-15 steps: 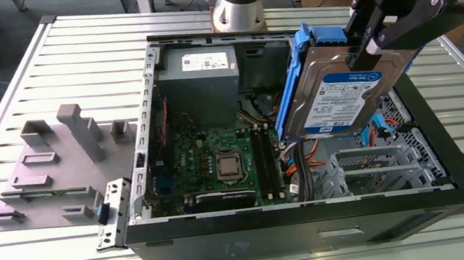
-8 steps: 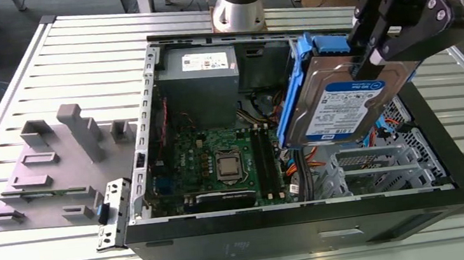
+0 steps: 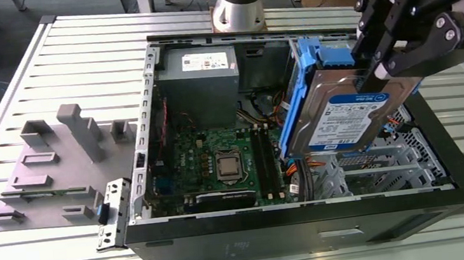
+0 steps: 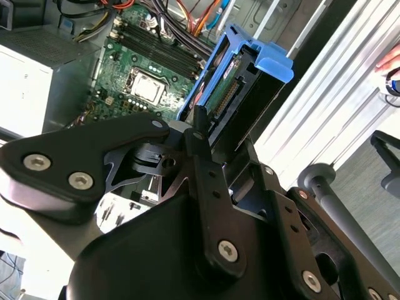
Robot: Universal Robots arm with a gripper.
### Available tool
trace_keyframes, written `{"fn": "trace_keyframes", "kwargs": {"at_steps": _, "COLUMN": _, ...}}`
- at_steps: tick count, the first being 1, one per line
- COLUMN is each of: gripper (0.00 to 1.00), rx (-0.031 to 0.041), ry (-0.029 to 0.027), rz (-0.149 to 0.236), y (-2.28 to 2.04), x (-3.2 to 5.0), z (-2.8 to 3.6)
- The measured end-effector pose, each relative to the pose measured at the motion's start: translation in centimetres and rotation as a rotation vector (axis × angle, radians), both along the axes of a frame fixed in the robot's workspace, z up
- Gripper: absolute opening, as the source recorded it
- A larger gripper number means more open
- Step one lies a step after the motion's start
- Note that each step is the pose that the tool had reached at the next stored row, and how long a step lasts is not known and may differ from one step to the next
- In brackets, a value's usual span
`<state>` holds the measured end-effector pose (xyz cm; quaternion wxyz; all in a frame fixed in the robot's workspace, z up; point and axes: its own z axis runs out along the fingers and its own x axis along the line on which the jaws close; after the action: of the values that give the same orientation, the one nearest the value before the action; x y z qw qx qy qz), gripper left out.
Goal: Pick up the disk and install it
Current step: 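Pick up the disk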
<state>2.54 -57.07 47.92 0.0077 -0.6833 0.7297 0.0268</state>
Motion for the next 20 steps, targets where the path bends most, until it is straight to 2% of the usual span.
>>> {"fn": "trace_keyframes", "kwargs": {"at_steps": 4, "gripper": 0.35, "rx": 0.0000, "ry": 0.0000, "rz": 0.000, "y": -0.46, "x": 0.08, "z": -0.28}}
{"fn": "trace_keyframes", "kwargs": {"at_steps": 8, "gripper": 0.35, "rx": 0.0000, "ry": 0.0000, "rz": 0.000, "y": -0.60, "x": 0.37, "z": -0.51}}
{"fn": "trace_keyframes", "kwargs": {"at_steps": 20, "gripper": 0.35, "rx": 0.0002, "ry": 0.0000, "rz": 0.000, "y": -0.73, "x": 2.75, "z": -1.06}}
